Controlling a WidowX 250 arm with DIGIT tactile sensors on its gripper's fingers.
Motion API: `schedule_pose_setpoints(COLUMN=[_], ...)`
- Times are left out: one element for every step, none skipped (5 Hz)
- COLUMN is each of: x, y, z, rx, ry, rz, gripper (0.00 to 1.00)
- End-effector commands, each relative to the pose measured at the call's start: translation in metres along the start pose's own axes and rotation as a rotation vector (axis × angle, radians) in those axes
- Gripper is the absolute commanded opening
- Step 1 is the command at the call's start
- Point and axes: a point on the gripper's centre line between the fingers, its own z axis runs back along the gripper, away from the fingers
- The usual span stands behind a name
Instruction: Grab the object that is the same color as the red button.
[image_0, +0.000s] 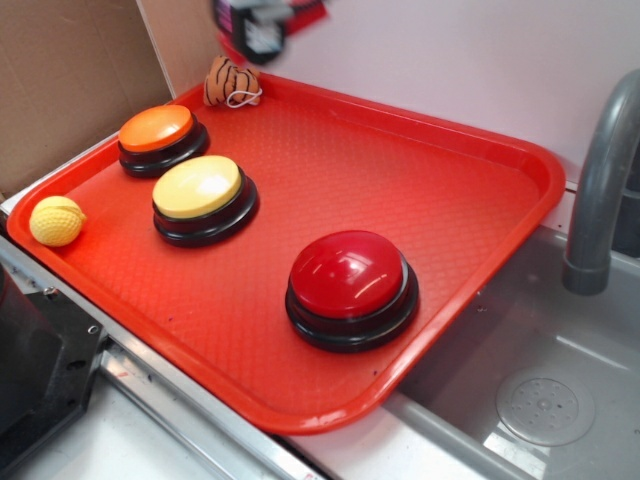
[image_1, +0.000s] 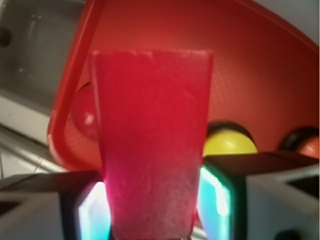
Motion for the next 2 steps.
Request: schedule_pose_setpoints(x=[-0.0482,-0.0581], y=[-0.0308,-0.0332], z=[0.0726,0.0705], rx=[0.079,0.071], ry=[-0.110,-0.123], rz=[0.028,0.088], gripper=[0.00,0.00])
